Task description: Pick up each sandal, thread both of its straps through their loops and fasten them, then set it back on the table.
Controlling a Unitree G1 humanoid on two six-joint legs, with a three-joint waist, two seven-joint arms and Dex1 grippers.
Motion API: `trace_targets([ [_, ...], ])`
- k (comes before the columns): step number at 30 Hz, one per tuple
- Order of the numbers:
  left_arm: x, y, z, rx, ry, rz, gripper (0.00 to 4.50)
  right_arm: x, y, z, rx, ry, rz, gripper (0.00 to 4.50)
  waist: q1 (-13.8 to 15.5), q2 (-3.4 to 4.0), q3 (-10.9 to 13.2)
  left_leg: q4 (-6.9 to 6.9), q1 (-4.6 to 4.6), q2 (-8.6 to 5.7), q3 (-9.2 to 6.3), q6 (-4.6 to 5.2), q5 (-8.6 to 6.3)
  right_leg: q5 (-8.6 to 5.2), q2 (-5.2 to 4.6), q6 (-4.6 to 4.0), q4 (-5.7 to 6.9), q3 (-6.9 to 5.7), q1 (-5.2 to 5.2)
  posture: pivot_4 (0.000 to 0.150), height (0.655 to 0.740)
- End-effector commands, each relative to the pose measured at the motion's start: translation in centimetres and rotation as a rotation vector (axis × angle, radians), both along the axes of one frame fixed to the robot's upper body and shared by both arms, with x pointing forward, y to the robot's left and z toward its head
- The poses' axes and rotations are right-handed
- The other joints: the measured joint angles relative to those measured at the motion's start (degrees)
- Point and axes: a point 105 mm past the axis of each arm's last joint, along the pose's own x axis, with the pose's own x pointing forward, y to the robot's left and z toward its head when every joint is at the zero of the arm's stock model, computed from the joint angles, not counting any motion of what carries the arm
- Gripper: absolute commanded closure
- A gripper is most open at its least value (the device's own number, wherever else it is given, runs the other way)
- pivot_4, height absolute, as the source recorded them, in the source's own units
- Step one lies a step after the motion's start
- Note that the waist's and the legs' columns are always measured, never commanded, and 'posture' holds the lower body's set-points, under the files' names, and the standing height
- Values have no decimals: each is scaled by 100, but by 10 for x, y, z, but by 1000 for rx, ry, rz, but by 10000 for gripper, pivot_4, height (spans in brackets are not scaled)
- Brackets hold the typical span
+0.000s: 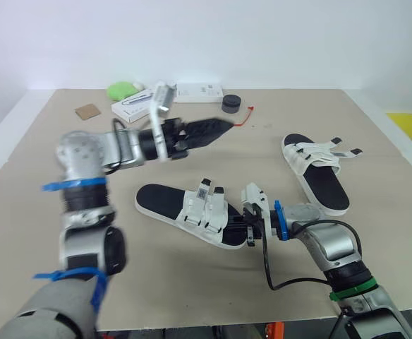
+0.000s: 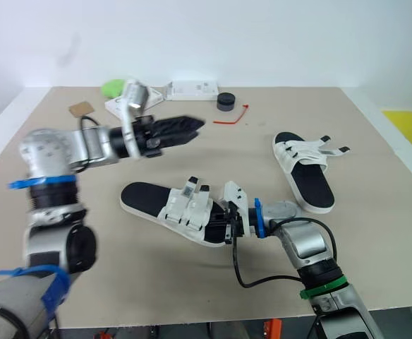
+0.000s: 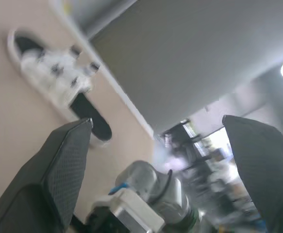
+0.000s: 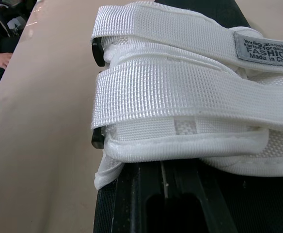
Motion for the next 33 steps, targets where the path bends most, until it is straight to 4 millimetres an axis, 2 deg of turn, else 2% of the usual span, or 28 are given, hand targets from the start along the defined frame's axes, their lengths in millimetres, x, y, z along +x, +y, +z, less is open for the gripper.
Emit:
trace_targets([
  [1,-25,23,-32,223,-364,-68,357,-3,-14,-39,-105,142,-66,45000,-19,5,4,-1,7,1,1,0,0,-1,0,-3,0,0,2,1500,7400],
  [3,-34,38,-49,293,-440,-102,357,-3,-15,-38,-105,140,-64,45000,6,-4,11,-15,18,-1,12,0,2,-4,-6,-19,0,8,9,1500,7400],
  [7,-43,54,-72,345,-529,-136,357,-3,-15,-38,-107,141,-54,45000,64,-63,29,-8,16,4,5,16,12,-18,-20,-50,-2,-14,-16,1500,7400],
  [9,-44,57,-88,390,-584,-148,357,-2,-14,-38,-107,141,-49,45000,82,-57,29,-8,17,2,16,16,12,-18,-33,-49,-5,-14,-17,1500,7400],
  [12,-43,57,-96,377,-590,-143,357,-2,-11,-38,-106,140,-43,45000,96,-56,27,-9,17,2,40,26,12,-17,-47,-51,-6,-10,-16,1500,7400],
  [16,-50,65,-117,448,-605,-208,357,-2,-11,-36,-106,139,-40,45000,89,-53,29,-12,10,19,53,35,6,-12,-29,-54,-5,-6,-17,1500,7400],
  [22,-42,60,-123,416,-568,-190,357,-3,-17,-34,-106,134,-50,45000,110,-50,31,-12,9,36,50,37,5,-10,-6,-57,-5,-4,-18,1500,7400],
  [28,-43,59,-129,421,-557,-200,357,1,-30,-2,-69,54,-73,45000,164,-29,44,-11,-5,26,50,43,1,-5,-7,-31,-5,7,-25,1500,7400],
  [33,-43,58,-130,424,-562,-204,357,-4,-43,19,-84,-1,-76,45000,223,14,71,14,-86,-8,11,52,-5,-8,-25,-13,-4,-12,-69,1500,7400],
])
